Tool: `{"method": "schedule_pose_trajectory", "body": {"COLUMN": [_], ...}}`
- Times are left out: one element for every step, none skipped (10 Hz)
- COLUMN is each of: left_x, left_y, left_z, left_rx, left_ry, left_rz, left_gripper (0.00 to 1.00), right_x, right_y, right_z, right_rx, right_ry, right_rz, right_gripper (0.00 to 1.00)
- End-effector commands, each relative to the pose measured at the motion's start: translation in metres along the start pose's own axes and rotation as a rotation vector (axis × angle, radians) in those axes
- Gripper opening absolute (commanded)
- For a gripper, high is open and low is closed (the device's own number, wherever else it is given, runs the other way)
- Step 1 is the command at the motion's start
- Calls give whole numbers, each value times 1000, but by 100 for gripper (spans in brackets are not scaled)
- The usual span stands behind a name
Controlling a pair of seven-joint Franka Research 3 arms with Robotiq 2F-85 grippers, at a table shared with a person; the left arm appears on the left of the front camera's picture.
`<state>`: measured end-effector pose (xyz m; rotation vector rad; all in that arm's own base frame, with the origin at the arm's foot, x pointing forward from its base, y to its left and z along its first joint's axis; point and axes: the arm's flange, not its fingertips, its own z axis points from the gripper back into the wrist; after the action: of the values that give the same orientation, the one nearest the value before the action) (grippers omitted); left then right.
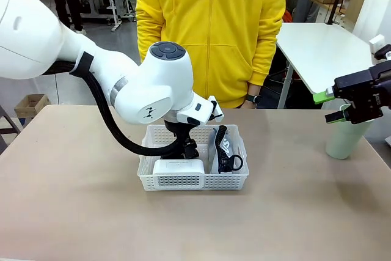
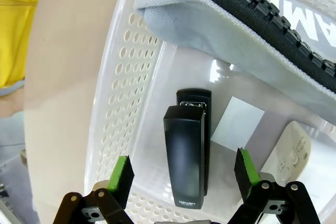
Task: Efficiently arrange items inside the basket to fit them all.
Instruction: Pick up the Stapler and place it inside the Organizing basket.
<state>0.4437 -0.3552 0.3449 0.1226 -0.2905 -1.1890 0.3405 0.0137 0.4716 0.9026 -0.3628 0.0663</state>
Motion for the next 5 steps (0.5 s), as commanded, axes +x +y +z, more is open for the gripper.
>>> {"method": "schedule_pose_trajectory", "body": {"left_x": [-2, -12, -30, -53, -79], "left_y": [-1, 3, 11, 24, 43], "left_z": [9, 22, 40, 60, 81], "left_rx": [-11, -68, -122, -169, -184], "left_ry": [-19, -59, -102, -144, -199], "left_rz": [20, 18, 57, 118, 223], "left_gripper": [100, 100, 100, 100, 100], "right_x": [2, 2, 2, 2, 2], "right_y": [0, 0, 0, 0, 0], "right_z": [-2, -2, -2, -2, -2], "right_rx": [27, 27, 27, 27, 27], "right_ry": [-15, -15, -15, -15, -15], "right_rz": [12, 12, 12, 12, 12], "right_gripper": [100, 100, 100, 100, 100]}}
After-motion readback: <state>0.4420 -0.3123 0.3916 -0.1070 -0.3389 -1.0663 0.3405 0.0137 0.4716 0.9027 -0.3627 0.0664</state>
